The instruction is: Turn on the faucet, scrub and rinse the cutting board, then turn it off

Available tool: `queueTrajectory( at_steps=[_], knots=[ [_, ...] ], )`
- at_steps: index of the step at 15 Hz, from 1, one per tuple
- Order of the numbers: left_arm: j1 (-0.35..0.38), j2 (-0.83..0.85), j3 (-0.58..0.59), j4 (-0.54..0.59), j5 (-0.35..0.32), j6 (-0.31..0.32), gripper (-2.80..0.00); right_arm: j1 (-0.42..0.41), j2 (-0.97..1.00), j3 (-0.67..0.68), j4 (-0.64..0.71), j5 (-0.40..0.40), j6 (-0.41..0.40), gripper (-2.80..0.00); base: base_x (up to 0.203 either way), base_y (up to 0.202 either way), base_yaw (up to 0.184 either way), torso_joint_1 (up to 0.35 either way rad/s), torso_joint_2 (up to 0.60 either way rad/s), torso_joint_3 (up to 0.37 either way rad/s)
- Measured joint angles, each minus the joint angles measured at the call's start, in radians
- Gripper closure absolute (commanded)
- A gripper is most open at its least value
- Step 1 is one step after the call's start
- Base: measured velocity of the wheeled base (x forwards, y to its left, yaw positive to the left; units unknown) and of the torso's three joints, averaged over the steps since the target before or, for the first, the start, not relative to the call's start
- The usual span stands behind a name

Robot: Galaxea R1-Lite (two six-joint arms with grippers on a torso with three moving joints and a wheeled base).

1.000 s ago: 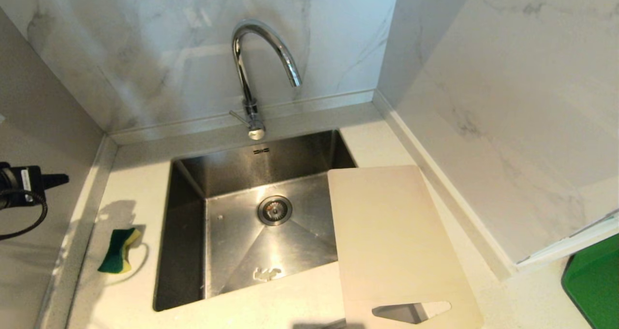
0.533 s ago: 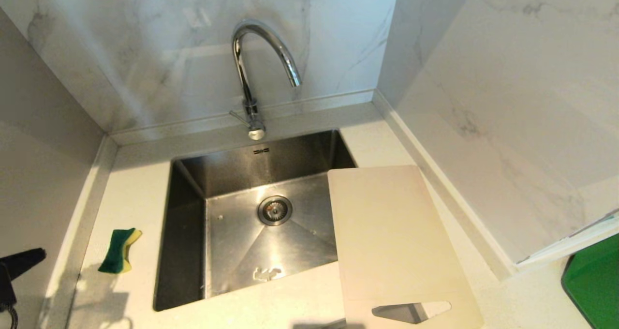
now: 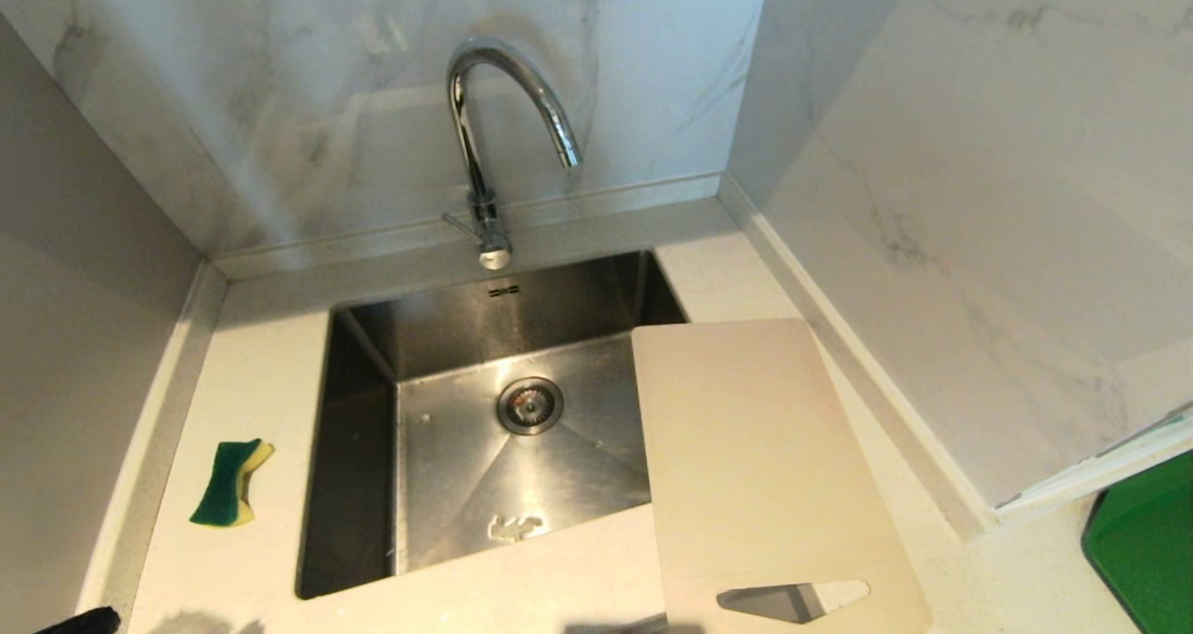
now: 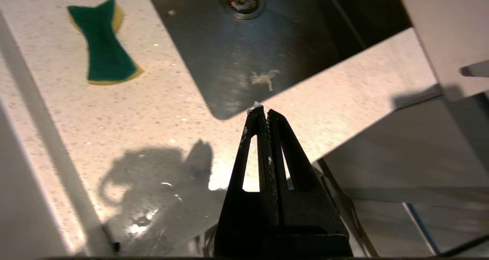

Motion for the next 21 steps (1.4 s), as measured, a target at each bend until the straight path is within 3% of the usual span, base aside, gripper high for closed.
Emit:
queueTrajectory(
  at_steps=[4, 7, 10, 12, 14, 17, 21],
  knots=[
    [-0.118, -0.188, 0.038, 0.11, 0.031, -0.056, 0.0, 0.0, 0.0, 0.0, 0.0, -0.001, 0.0, 0.0, 0.0, 0.0, 0.0, 0.0, 0.0, 0.0],
    [-0.182, -0.338, 0.051, 0.193, 0.184, -0.054, 0.0, 0.0, 0.0, 0.0, 0.0, -0.001, 0.0, 0.0, 0.0, 0.0, 0.0, 0.0, 0.0, 0.0],
    [-0.183, -0.481, 0.063, 0.214, 0.349, 0.034, 0.0, 0.0, 0.0, 0.0, 0.0, 0.0, 0.0, 0.0, 0.0, 0.0, 0.0, 0.0, 0.0, 0.0],
    [-0.178, -0.571, 0.068, 0.256, 0.408, 0.088, 0.0, 0.0, 0.0, 0.0, 0.0, -0.002, 0.002, 0.0, 0.0, 0.0, 0.0, 0.0, 0.0, 0.0],
    [-0.175, -0.624, 0.072, 0.309, 0.475, 0.068, 0.0, 0.0, 0.0, 0.0, -0.001, -0.002, 0.002, 0.0, 0.0, 0.0, 0.0, 0.0, 0.0, 0.0],
    [-0.173, -0.651, 0.075, 0.303, 0.487, -0.005, 0.0, 0.0, 0.0, 0.0, -0.002, -0.003, 0.015, 0.0, 0.0, 0.0, 0.0, 0.0, 0.0, 0.0],
    [-0.174, -0.658, 0.076, 0.302, 0.488, -0.017, 0.0, 0.0, 0.0, 0.0, -0.002, -0.003, 0.015, 0.0, 0.0, 0.0, 0.0, 0.0, 0.0, 0.0]
  ],
)
